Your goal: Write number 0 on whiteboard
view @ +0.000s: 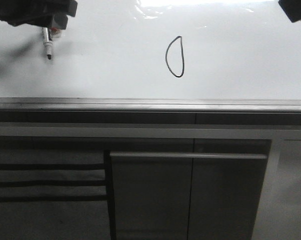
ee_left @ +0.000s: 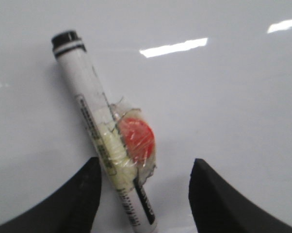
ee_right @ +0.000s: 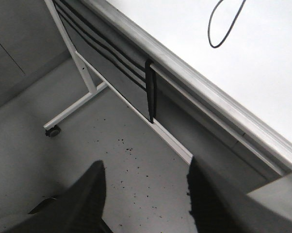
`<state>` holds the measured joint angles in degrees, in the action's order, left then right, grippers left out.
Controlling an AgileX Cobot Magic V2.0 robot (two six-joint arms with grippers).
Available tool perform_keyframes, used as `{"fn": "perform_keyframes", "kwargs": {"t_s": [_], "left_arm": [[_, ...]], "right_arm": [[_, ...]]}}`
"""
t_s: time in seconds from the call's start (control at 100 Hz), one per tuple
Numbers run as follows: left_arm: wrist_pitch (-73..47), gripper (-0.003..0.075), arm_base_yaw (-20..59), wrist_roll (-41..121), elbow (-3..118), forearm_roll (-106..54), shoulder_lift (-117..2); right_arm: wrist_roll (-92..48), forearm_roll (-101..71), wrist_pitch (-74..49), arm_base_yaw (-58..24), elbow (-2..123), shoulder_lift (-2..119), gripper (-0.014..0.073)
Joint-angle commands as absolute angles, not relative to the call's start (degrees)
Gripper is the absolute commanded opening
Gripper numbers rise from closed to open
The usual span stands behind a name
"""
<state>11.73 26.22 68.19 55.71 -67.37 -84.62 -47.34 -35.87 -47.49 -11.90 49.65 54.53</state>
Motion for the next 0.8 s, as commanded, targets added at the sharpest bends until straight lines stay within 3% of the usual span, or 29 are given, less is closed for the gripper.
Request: {"fn": "perform_keyframes", "kwargs": {"t_s": [0.0,0.13,0.27,0.4,0.5,0.6,0.79], "left_arm": [[9.92,0.0382,26.05,69.07,56.71,-66.44,-78.97],[5.21,0.0382,25.91,71.59,54.55,-66.33,-72.83],[-13.82,0.0376,23.08,70.31,53.44,-57.5,-66.08],[-31.3,0.0372,19.17,49.34,53.44,-35.06,-61.13],[-39.22,0.0372,16.37,23.04,53.44,-12.19,-58.37],[-39.41,0.0372,13.44,6.97,52.7,-0.9,-54.46],[-27.77,0.0372,11.71,5.69,43.95,-1.93,-39.66]], "right_arm": [[-47.21,-36.84,-45.11,-11.48,51.23,53.02,0.0342],[-42.69,-30.3,-45.29,-11.38,51.99,50.65,0.0342],[-34.14,-19.99,-46.78,-11.38,52.14,47.53,0.0342],[-27.59,-12.57,-51.93,-11.38,52.14,45.82,0.0342],[-16.43,-6.83,-52.77,-11.38,52.14,45.41,0.0342],[-6.48,-4.1,-51.24,-11.38,51.55,44.68,0.0342],[2.76,-3.54,-37.69,-11.38,43.8,38.52,0.0341]]}}
